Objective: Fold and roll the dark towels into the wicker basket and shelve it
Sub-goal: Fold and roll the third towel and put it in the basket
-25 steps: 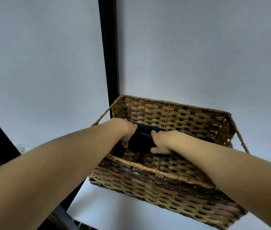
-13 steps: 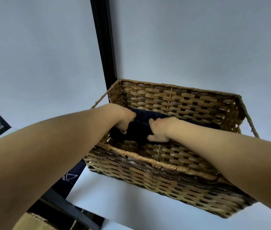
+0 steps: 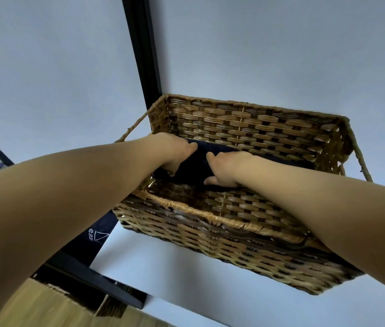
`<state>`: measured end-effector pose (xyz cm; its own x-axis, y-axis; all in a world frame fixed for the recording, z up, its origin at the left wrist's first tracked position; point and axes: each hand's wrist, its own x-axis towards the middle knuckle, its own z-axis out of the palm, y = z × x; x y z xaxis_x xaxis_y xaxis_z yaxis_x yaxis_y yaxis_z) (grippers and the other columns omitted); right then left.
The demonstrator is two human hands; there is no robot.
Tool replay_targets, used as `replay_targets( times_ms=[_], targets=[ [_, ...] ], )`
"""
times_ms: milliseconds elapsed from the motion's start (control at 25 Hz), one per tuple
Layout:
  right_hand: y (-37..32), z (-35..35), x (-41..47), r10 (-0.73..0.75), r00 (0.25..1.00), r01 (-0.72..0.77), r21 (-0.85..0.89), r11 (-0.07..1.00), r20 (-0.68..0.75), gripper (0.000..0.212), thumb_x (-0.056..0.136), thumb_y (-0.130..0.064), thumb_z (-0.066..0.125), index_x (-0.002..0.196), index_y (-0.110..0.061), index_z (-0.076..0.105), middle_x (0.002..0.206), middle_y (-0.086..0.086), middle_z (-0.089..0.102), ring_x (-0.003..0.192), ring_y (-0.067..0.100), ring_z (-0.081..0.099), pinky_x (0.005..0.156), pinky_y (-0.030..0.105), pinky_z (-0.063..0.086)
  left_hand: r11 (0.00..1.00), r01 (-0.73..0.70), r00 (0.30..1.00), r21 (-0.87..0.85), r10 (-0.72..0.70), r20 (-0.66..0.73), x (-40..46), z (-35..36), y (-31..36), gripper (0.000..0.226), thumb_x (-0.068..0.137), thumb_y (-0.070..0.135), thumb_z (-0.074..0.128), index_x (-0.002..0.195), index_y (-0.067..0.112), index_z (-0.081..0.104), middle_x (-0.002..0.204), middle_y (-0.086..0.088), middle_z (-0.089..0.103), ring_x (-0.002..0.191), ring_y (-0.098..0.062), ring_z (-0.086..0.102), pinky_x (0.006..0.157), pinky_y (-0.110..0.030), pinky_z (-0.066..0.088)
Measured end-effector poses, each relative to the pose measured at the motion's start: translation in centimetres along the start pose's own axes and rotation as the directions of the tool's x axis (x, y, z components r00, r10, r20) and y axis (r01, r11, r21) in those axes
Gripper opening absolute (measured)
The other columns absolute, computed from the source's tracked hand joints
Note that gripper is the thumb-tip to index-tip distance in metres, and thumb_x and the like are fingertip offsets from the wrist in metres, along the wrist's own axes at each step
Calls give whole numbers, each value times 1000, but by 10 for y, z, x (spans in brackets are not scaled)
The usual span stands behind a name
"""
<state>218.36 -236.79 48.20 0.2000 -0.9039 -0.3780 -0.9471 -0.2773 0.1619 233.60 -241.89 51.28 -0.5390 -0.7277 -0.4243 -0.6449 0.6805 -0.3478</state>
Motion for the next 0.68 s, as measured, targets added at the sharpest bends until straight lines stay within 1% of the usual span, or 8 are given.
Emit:
replay_targets(
  times_ms=[40,120,240,360,440,480,600,680],
  targets=[
    [0,2,1,6,1000,-6,23,1000,4,75,98,-57,51,149,-8,26,129,12,59,109,29,61,74,38,45,1000,5,1000,11,-5,-24,1,-1,1,82,82,31,80,147,18,32,125,-5,59,108,-23,60,82,-34,55],
    [0,2,0,20,1000,-20,23,1000,17,75,98,-59,47,150,-10,24,126,11,60,107,30,61,76,40,47,1000,22,999,-3,-22,-47,-1,-2,-1,70,85,33,78,141,19,40,119,-3,60,104,-21,61,76,-32,53],
    [-3,2,-4,41,999,-38,-99,994,28,81,93,-69,48,145,-12,25,114,7,60,100,30,61,73,42,50,996,29,998,-85,-34,-55,-5,0,-5,61,82,30,81,130,20,45,112,0,56,99,-19,57,73,-31,49],
    [-4,4,-5,41,999,-41,-224,974,-8,86,87,-74,53,140,-10,30,121,5,62,105,31,64,69,42,49,991,20,996,-129,-31,-80,-4,1,-7,57,78,27,84,119,24,44,118,0,57,101,-20,57,72,-31,47],
    [-3,5,-1,48,999,-49,-195,980,-7,83,89,-70,54,141,-10,31,124,6,61,106,31,64,69,42,48,990,15,999,-141,-22,-49,-2,2,-7,52,80,25,83,109,27,40,115,0,58,98,-19,56,70,-30,45],
    [-3,5,1,53,998,-49,-145,988,26,81,90,-67,54,142,-10,29,125,8,61,106,31,63,71,41,49,990,12,999,-137,-16,-32,0,3,-6,51,81,24,82,107,28,39,113,0,58,97,-19,56,69,-29,44],
    [0,8,6,35,994,-34,-5,999,107,82,94,-60,55,148,-9,22,129,12,60,106,28,62,78,39,51,987,12,1000,-160,-13,-1,6,3,-6,50,81,21,82,108,27,41,111,0,57,96,-19,55,67,-28,41],
    [2,8,7,24,996,-22,-20,1000,91,85,93,-63,55,149,-10,20,132,12,58,108,29,62,81,40,53,982,19,1000,-187,-17,15,3,2,-7,50,81,20,83,112,25,44,112,-1,57,96,-20,55,67,-28,42]
  ],
)
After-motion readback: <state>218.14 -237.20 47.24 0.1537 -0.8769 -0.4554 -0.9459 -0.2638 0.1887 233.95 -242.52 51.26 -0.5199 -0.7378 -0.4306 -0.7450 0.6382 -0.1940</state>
